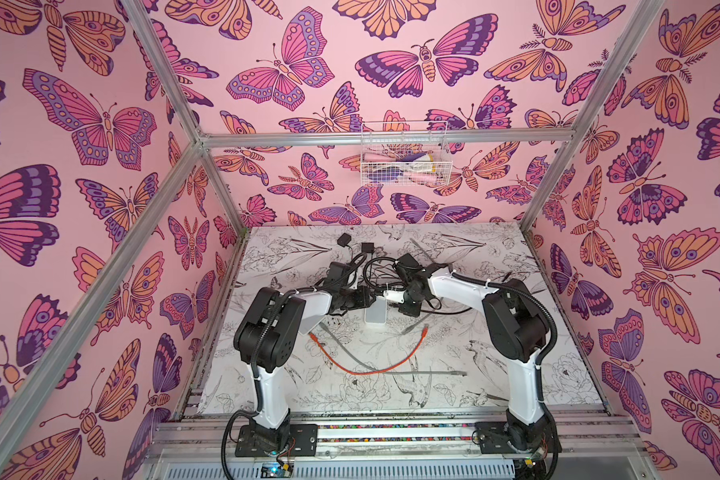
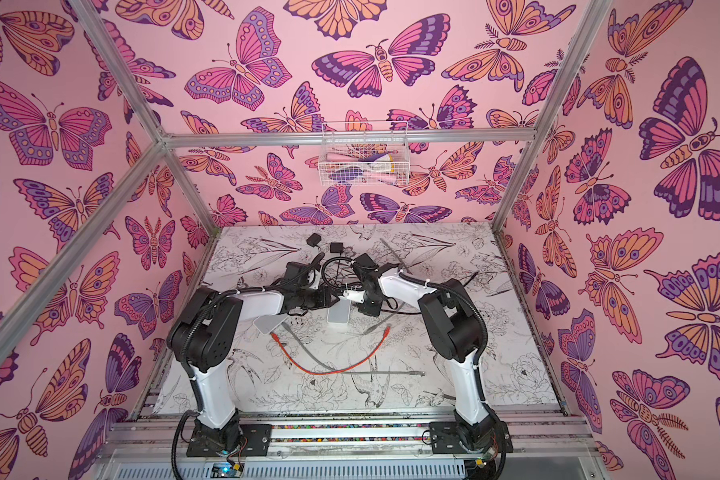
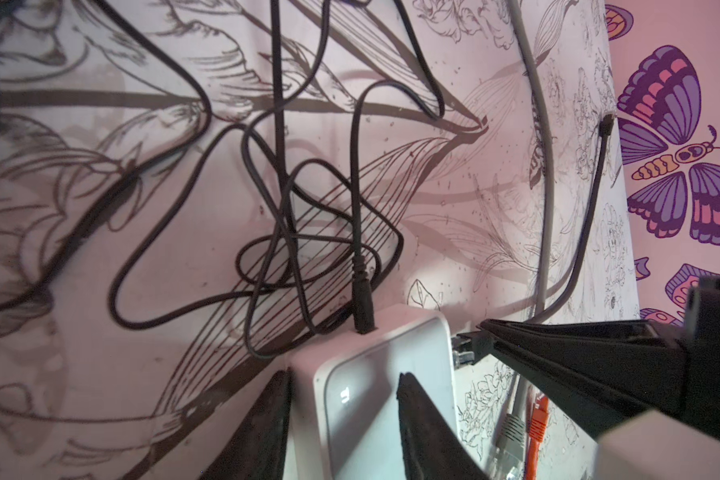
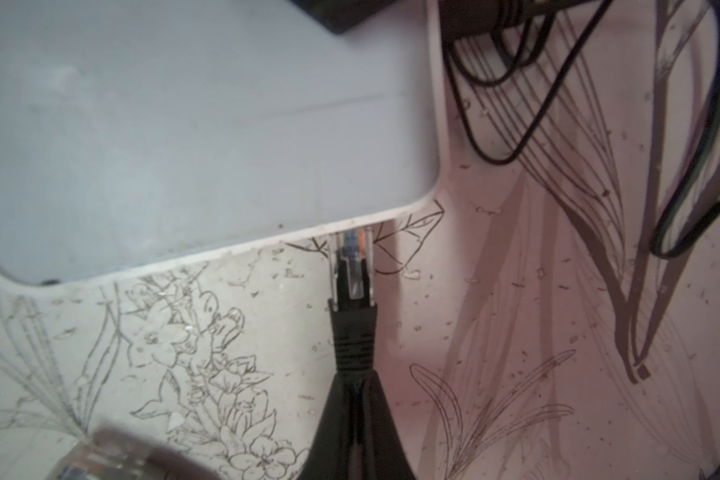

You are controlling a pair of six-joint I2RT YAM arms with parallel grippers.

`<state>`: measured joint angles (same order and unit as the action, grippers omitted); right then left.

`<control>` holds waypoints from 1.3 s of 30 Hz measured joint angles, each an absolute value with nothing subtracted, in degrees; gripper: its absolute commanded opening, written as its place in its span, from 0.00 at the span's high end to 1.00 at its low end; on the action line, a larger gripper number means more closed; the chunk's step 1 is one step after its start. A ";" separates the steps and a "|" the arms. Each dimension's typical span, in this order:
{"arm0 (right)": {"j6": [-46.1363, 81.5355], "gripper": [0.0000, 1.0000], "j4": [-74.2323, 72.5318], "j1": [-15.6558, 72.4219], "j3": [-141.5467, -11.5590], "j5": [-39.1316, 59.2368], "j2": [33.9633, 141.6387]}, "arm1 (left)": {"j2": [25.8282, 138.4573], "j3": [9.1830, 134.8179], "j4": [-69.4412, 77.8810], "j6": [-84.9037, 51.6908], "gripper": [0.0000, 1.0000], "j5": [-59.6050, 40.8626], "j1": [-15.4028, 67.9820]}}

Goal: Insert the plug into the switch port
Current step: 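Push the black plug into the switch port with the right gripper while left holds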

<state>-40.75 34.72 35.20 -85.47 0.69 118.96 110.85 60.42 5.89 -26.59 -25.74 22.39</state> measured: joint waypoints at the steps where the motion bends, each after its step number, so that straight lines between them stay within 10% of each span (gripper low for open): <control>1: -40.75 1.00 34.72 35.24 -85.47 0.64 119.04 | 110.93 60.53 5.87 -26.44 0.57 -25.69 22.44; 39: -41.85 1.00 30.41 35.42 -82.37 2.26 117.62 | 112.71 65.98 -1.45 -18.79 0.61 -23.90 22.92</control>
<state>-41.85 30.41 35.42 -82.37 2.26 117.62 112.71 65.98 -1.45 -18.79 -23.90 22.92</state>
